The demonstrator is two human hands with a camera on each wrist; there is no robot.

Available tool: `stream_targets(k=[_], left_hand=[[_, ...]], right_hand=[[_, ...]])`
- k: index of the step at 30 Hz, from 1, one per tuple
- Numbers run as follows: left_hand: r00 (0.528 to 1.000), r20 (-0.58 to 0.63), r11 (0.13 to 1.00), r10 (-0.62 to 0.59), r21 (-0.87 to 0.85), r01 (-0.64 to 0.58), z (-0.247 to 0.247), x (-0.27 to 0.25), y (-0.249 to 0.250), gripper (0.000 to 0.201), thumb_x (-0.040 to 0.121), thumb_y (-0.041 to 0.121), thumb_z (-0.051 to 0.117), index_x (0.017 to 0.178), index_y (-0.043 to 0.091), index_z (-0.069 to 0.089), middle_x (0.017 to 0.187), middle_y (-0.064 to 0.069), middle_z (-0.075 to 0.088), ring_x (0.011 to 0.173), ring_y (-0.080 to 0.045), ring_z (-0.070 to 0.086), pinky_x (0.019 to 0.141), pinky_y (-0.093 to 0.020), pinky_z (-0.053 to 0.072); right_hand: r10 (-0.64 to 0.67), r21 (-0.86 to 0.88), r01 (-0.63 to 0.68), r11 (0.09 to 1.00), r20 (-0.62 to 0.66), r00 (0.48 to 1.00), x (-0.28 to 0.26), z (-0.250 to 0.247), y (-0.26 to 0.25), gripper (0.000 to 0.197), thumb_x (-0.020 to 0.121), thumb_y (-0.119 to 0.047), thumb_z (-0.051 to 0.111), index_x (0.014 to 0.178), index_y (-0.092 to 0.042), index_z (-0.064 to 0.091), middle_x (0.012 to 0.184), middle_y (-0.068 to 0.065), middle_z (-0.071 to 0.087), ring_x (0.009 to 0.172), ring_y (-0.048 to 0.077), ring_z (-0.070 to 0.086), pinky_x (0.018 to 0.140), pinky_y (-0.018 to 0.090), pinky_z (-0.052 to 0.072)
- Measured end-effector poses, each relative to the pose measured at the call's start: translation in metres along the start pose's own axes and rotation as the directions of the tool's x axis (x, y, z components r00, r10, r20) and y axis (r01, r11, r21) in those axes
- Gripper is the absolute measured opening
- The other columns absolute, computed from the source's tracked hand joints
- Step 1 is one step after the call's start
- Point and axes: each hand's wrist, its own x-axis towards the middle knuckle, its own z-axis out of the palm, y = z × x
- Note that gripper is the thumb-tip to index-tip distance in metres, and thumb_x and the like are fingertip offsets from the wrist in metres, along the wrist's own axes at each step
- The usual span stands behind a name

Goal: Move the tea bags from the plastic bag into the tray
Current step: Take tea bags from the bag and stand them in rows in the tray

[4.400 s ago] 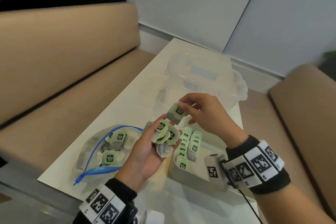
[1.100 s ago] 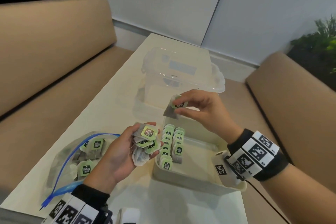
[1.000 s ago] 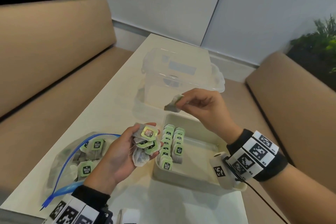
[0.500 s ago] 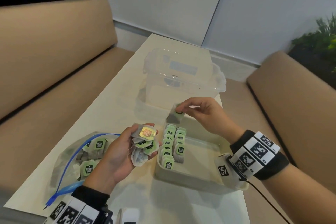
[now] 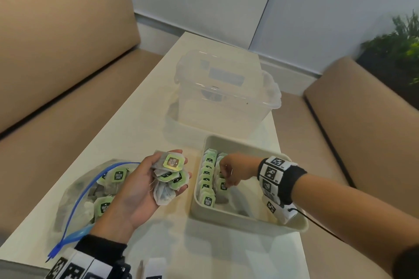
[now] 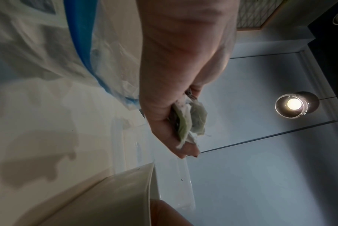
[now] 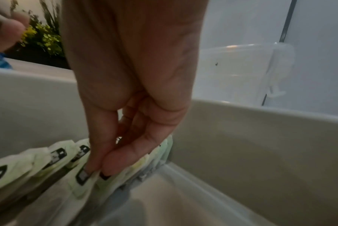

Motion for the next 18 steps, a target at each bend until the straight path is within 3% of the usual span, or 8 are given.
stream_targets(k=[6, 10, 12, 15, 18], left_hand=[[1.000, -0.013, 1.000, 0.017, 0.009, -0.017, -0.003, 0.001, 0.001, 0.037, 0.097, 0.030, 0.036, 0.106, 0.009, 0.065, 0.099, -0.011, 0.067, 0.077, -0.029, 0.069, 0.061, -0.034, 0.058], [1.000, -0.007, 0.999, 0.016, 0.033, -0.016, 0.003, 0.003, -0.003, 0.035, 0.090, 0.031, 0.044, 0.104, 0.009, 0.067, 0.095, -0.012, 0.066, 0.084, -0.031, 0.064, 0.061, -0.032, 0.057], [1.000, -0.002, 0.999, 0.009, 0.039, -0.009, 0.006, 0.004, -0.005, 0.038, 0.081, 0.034, 0.049, 0.098, 0.008, 0.072, 0.092, -0.013, 0.065, 0.088, -0.031, 0.058, 0.062, -0.031, 0.056], [1.000, -0.004, 0.999, 0.001, 0.053, 0.000, 0.010, 0.008, -0.011, 0.043, 0.091, 0.037, 0.043, 0.096, 0.003, 0.070, 0.087, -0.015, 0.064, 0.091, -0.030, 0.055, 0.063, -0.030, 0.056], [1.000, 0.002, 0.997, 0.008, 0.077, -0.008, 0.017, 0.011, -0.015, 0.045, 0.097, 0.041, 0.034, 0.103, 0.006, 0.061, 0.079, -0.012, 0.058, 0.080, -0.023, 0.056, 0.070, -0.031, 0.054]], right_hand=[[0.038, -0.121, -0.045, 0.992, -0.057, 0.998, 0.007, 0.005, 0.001, 0.022, 0.075, -0.018, 0.076, 0.081, -0.015, 0.055, 0.069, -0.007, 0.054, 0.055, 0.002, 0.046, 0.047, 0.015, 0.034], [0.070, -0.071, -0.077, 0.994, -0.096, 0.993, 0.005, 0.002, 0.000, 0.028, 0.074, -0.018, 0.077, 0.071, -0.016, 0.050, 0.067, -0.005, 0.058, 0.052, 0.004, 0.055, 0.047, 0.015, 0.040], [0.016, 0.000, -0.016, 1.000, -0.192, 0.981, -0.006, -0.009, -0.008, 0.029, 0.077, -0.018, 0.075, 0.071, -0.016, 0.047, 0.070, -0.001, 0.059, 0.053, 0.007, 0.056, 0.047, 0.014, 0.043], [-0.138, 0.150, 0.214, 0.965, -0.403, 0.905, -0.031, -0.032, -0.037, 0.024, 0.084, -0.035, 0.067, 0.077, -0.017, 0.053, 0.076, -0.004, 0.058, 0.060, 0.005, 0.052, 0.054, 0.012, 0.042], [-0.172, 0.300, 0.269, 0.915, -0.312, 0.934, -0.051, -0.040, -0.066, 0.037, 0.082, -0.051, 0.062, 0.080, -0.015, 0.061, 0.070, -0.006, 0.060, 0.055, 0.001, 0.055, 0.051, 0.015, 0.044]])
